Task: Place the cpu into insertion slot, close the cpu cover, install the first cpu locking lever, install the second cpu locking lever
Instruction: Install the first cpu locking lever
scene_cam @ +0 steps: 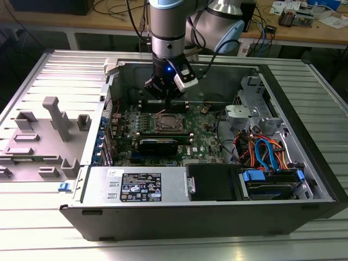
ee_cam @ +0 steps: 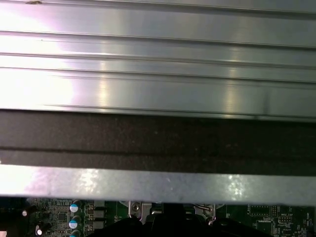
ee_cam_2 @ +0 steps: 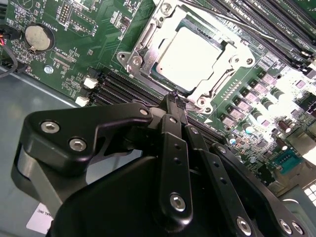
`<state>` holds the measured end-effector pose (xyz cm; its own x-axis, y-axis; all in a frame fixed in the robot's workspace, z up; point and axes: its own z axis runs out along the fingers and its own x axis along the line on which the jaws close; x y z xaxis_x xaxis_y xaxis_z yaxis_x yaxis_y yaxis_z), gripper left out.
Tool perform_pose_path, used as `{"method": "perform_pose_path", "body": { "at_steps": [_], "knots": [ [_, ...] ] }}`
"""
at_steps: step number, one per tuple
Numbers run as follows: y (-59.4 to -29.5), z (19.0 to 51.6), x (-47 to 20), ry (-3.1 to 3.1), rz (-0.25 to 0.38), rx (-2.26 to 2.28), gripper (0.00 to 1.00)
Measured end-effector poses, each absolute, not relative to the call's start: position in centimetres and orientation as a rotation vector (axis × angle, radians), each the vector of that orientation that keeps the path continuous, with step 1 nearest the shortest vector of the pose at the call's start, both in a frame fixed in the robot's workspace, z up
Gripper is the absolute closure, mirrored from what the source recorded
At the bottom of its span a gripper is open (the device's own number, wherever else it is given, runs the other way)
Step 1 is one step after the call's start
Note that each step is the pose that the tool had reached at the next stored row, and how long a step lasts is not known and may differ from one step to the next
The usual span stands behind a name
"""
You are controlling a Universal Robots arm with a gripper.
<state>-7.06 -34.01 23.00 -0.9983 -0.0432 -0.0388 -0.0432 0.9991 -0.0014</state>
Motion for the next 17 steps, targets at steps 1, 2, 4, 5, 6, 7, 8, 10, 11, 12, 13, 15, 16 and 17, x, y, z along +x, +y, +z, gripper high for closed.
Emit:
{"method": "perform_pose_path", "body": {
  "at_steps": [1,2,4,5,6,7,8,10,11,12,13,15,16,17],
  "knots": [
    [-34.01,23.00,-7.06,3.102,-0.001,-0.067,0.89],
    [-34.01,23.00,-7.06,3.102,-0.001,-0.067,0.89],
    [-34.01,23.00,-7.06,3.102,-0.001,-0.067,0.89],
    [-34.01,23.00,-7.06,3.102,-0.001,-0.067,0.89],
    [-34.02,23.00,-7.06,3.102,-0.001,-0.067,0.89],
    [-34.02,23.00,-7.05,3.102,-0.001,-0.067,0.89],
    [-34.02,22.97,-7.01,3.102,-0.001,-0.067,0.89],
    [-34.01,22.91,-6.93,3.102,-0.001,-0.067,0.89],
    [-34.01,22.89,-6.88,3.102,-0.001,-0.067,0.89],
    [-34.01,22.86,-6.82,3.102,-0.001,-0.067,0.89],
    [-34.01,22.84,-6.76,3.102,-0.001,-0.067,0.89],
    [-34.01,22.76,-6.56,3.102,-0.001,-0.067,0.89],
    [-34.01,22.73,-6.47,3.102,-0.001,-0.067,0.89],
    [-34.01,22.67,-6.33,3.102,-0.001,-0.067,0.89]
  ]
}}
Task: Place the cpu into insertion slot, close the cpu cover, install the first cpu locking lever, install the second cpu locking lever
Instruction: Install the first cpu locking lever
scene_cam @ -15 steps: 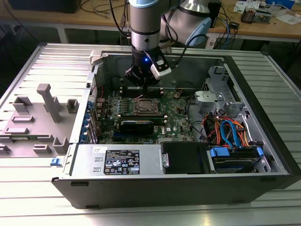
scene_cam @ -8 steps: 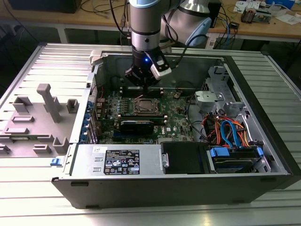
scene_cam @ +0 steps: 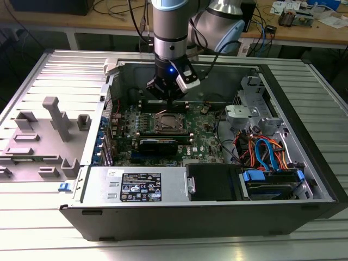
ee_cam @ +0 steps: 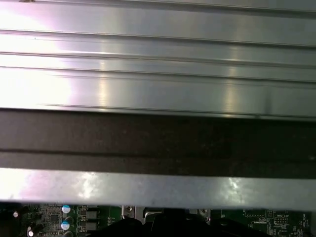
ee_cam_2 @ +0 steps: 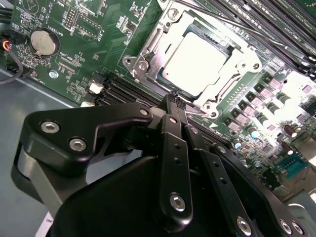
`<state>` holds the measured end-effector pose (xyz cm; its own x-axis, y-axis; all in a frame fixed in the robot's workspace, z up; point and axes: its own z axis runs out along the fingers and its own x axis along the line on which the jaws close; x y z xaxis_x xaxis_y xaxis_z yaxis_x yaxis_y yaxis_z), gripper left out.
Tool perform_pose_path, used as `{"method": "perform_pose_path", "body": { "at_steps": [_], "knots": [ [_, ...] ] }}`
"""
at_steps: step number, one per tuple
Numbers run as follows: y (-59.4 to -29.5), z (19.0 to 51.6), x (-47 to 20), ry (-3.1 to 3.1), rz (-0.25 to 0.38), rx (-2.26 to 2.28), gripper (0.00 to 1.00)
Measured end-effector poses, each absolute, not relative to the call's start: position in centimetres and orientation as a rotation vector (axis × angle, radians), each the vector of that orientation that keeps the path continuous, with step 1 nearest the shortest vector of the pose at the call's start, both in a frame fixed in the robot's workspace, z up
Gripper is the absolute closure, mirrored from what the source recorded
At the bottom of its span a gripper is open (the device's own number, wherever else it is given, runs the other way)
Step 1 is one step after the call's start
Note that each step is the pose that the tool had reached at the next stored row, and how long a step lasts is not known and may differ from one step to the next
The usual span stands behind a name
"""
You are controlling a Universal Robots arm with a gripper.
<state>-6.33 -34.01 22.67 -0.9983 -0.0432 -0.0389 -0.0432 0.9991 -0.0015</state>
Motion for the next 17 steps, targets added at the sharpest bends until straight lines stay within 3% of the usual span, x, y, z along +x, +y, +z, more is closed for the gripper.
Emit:
{"method": "perform_pose_path", "body": {
  "at_steps": [17],
  "knots": [
    [-34.0,21.1,-5.1,3.102,-0.001,-0.067,0.89]
  ]
}}
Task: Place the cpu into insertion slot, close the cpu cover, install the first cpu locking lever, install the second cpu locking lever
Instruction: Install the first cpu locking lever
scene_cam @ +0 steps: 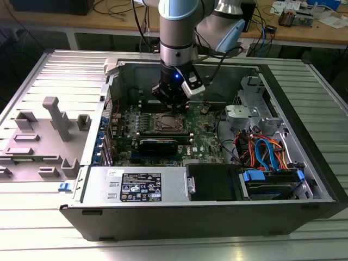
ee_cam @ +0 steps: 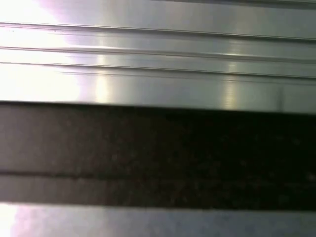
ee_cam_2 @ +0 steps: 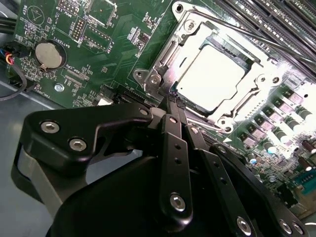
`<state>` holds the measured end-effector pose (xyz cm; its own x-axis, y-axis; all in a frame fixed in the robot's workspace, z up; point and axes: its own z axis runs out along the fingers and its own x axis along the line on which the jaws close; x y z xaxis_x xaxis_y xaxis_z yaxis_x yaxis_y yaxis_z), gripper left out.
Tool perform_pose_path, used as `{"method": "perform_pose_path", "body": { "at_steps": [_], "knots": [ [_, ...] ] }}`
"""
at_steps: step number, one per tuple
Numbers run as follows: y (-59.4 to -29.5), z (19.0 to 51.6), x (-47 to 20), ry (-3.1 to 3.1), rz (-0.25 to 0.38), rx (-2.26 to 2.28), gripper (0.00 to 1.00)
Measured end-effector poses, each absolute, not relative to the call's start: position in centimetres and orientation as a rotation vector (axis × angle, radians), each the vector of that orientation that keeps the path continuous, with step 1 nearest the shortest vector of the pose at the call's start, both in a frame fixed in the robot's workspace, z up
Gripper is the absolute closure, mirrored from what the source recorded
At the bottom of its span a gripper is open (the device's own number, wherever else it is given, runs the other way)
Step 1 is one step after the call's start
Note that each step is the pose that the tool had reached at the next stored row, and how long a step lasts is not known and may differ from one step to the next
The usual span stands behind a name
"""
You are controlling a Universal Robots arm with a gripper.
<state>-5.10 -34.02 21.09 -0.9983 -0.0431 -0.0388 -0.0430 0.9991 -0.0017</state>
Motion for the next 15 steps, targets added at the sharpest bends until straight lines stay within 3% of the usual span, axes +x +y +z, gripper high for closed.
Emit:
{"method": "perform_pose_path", "body": {
  "at_steps": [15],
  "knots": [
    [-34.02,20.94,-5.04,3.102,-0.001,-0.067,0.89]
  ]
}}
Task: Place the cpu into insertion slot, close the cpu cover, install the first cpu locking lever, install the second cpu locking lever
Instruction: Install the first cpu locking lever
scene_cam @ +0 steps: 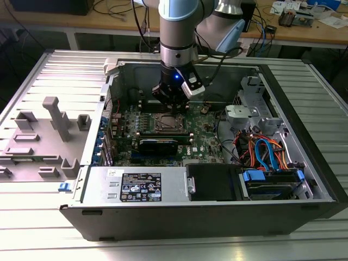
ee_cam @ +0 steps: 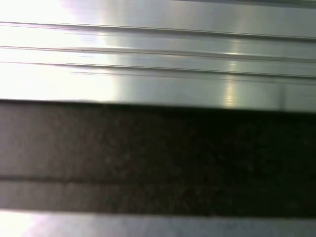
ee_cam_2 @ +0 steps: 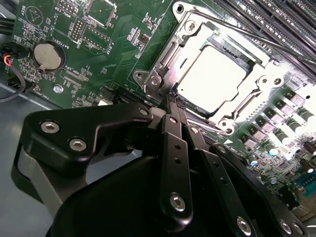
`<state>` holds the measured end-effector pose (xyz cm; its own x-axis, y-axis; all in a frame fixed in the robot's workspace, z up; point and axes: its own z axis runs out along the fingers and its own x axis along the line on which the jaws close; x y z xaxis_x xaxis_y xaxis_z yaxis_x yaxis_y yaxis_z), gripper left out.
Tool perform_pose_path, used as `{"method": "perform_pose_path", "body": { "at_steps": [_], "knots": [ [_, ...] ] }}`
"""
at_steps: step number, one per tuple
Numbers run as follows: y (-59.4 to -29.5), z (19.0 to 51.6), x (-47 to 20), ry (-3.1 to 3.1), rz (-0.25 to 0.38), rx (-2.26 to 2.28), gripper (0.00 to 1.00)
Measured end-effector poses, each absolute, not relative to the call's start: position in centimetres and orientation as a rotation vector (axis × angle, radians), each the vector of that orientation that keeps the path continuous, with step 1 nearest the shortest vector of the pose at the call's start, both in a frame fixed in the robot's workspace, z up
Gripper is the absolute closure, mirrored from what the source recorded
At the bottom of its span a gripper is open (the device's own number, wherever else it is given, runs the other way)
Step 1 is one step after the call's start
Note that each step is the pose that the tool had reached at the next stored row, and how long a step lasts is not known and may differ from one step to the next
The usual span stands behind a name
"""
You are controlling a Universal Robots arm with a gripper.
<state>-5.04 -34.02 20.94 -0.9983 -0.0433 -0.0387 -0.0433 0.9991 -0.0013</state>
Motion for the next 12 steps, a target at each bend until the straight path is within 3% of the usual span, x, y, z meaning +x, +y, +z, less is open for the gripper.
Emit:
{"method": "perform_pose_path", "body": {
  "at_steps": [12],
  "knots": [
    [-33.96,20.95,-4.97,3.102,-0.001,-0.067,0.89]
  ]
}}
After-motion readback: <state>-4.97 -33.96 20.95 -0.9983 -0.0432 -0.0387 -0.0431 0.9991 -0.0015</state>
